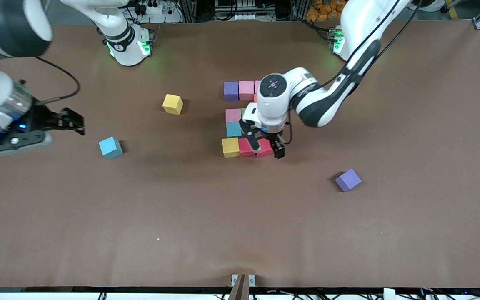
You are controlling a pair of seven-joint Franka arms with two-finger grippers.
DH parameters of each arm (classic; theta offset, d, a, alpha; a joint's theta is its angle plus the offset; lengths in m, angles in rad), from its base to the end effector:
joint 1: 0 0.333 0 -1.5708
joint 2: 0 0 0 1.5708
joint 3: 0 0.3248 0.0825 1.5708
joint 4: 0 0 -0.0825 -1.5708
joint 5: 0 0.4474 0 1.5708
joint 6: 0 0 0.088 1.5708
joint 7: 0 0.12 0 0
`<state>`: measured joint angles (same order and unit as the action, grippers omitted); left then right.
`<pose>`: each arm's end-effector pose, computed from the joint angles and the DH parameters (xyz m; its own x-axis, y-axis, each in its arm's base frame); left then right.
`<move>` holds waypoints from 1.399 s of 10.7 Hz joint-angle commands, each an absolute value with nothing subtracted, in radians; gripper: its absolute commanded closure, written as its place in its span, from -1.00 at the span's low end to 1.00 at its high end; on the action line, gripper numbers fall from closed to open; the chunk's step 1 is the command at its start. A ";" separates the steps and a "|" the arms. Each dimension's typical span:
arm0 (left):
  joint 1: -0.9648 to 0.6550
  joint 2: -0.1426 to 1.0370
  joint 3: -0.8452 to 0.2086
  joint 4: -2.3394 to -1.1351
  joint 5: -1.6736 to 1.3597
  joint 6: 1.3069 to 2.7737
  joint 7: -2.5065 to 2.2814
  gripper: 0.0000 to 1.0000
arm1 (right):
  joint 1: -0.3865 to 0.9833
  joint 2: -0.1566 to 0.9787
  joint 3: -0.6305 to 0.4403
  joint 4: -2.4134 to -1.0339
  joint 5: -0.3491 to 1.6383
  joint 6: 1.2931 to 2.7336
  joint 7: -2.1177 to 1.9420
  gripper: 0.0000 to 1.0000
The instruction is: Form number 2 with 11 blocks
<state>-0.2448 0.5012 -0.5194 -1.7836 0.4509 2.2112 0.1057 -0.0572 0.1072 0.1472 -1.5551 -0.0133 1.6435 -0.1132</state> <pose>0.5381 -0.4592 0.2625 0.4661 -0.8847 -0.0124 -0.8790 -0.4614 -0.1199 0.6532 0.0532 0.5675 0.9792 0.2022 -0.0172 0.2021 -0.9793 -0.0044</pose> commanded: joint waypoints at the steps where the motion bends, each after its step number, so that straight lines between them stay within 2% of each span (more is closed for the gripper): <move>1: -0.206 0.401 -0.526 -1.740 0.403 2.059 0.100 -1.00 | -0.075 0.109 0.126 -1.471 0.003 1.559 -0.121 -1.00; 3: -0.206 0.405 -0.522 -1.569 0.397 1.842 0.100 -1.00 | -0.072 0.109 0.091 -1.430 0.005 1.523 -0.121 -1.00; 4: -0.196 0.408 -0.514 -1.502 0.397 1.794 0.103 -1.00 | -0.057 0.107 0.063 -1.419 0.006 1.511 -0.121 -1.00; 7: -0.108 0.374 -0.515 -1.459 0.397 1.763 0.092 -1.00 | 0.010 0.077 -0.032 -1.417 0.032 1.456 -0.115 -1.00; 11: 0.053 0.276 -0.515 -1.439 0.306 1.724 0.029 -1.00 | 0.012 0.029 -0.046 -1.430 0.032 1.454 -0.115 -1.00; 15: 0.182 0.177 -0.517 -1.440 0.170 1.691 -0.067 -1.00 | 0.003 0.028 -0.046 -1.437 0.032 1.454 -0.115 -1.00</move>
<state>0.1566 0.2354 -0.5078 -1.4202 0.2039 1.7196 -0.0178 0.0010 0.0482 -0.0348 -1.4190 0.0196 1.4578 -0.1131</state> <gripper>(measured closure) 0.000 0.000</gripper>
